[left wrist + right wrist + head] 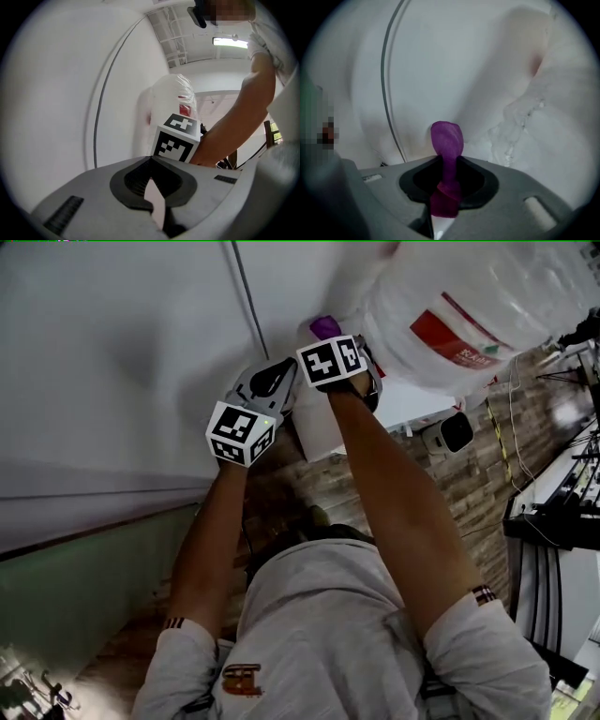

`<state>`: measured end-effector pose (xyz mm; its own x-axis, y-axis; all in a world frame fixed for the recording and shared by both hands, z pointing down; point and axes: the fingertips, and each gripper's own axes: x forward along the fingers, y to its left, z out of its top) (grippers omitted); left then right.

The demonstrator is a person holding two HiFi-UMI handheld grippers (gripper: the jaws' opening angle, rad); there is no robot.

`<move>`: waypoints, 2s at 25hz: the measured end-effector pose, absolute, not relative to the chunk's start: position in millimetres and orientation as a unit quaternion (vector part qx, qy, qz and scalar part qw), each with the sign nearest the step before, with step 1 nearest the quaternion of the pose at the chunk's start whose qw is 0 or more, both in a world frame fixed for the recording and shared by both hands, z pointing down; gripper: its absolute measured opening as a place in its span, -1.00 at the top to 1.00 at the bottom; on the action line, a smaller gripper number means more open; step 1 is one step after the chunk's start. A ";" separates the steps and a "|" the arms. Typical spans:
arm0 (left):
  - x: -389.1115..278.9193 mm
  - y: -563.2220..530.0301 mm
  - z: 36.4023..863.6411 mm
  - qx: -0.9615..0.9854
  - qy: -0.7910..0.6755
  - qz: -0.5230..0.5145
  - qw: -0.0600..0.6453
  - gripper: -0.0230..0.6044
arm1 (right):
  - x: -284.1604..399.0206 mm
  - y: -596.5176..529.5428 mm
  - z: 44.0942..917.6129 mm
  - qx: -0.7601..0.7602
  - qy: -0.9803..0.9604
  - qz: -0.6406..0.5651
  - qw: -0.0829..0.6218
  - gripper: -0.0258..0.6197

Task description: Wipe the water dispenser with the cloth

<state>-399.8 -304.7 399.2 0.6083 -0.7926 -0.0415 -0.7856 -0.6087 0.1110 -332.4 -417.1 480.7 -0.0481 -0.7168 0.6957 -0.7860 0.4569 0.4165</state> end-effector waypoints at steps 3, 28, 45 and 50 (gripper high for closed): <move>-401.5 -313.7 399.2 0.895 -0.441 -0.043 0.044 0.93 | -332.5 -419.6 483.8 0.521 -0.718 0.040 0.459 0.63; -377.5 -291.7 408.1 0.899 -0.436 -0.022 0.050 0.93 | -296.3 -352.8 482.7 0.477 -0.745 0.034 0.464 0.63; -319.4 -266.3 410.3 0.914 -0.400 -0.033 0.065 0.93 | -271.6 -282.5 484.7 0.429 -0.779 0.045 0.455 0.63; -303.9 -258.3 408.8 0.921 -0.382 -0.038 0.066 0.93 | -253.0 -272.4 482.1 0.434 -0.775 0.055 0.456 0.63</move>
